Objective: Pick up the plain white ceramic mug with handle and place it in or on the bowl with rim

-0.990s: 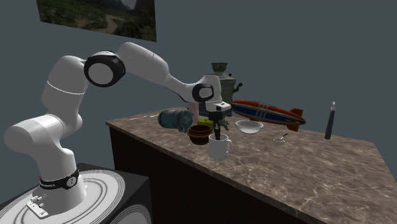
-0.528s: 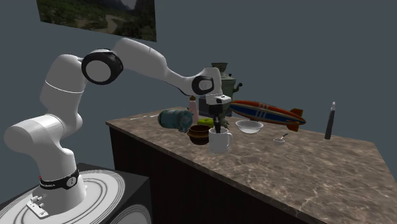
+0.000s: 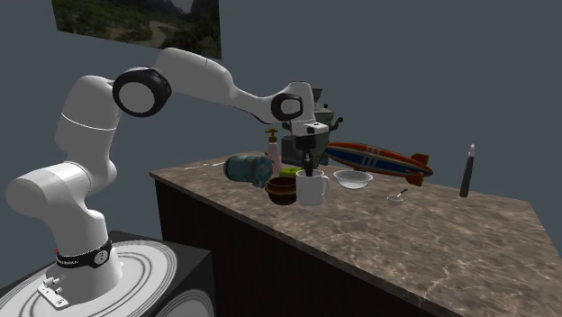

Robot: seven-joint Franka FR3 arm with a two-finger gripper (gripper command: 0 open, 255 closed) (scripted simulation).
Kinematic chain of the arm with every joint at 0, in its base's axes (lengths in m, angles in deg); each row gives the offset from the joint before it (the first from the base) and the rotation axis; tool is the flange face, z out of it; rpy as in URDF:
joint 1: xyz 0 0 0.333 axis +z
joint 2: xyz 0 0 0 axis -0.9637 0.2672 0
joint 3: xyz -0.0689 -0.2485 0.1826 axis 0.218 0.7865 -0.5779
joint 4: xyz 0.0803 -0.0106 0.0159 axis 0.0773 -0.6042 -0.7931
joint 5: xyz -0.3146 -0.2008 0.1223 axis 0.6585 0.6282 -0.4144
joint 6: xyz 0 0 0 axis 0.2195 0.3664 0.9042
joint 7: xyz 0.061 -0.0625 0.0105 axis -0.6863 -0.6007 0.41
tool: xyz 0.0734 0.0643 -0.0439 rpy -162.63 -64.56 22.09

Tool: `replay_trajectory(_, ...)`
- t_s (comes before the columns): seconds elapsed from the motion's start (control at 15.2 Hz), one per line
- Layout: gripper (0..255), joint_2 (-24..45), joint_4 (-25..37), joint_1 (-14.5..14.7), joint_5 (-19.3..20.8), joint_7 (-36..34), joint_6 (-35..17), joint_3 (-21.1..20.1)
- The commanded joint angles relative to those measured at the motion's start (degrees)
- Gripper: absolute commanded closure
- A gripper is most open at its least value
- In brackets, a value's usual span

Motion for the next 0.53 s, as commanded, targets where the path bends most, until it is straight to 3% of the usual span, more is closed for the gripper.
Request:
replay_trajectory(0.0, 255, -0.42, 0.91, 0.01, -0.28, 0.27, 1.28, -0.15)
replay_trajectory(0.46, 255, -1.04, 5.42, 0.43, -0.93, 1.15, 6.24, -0.49)
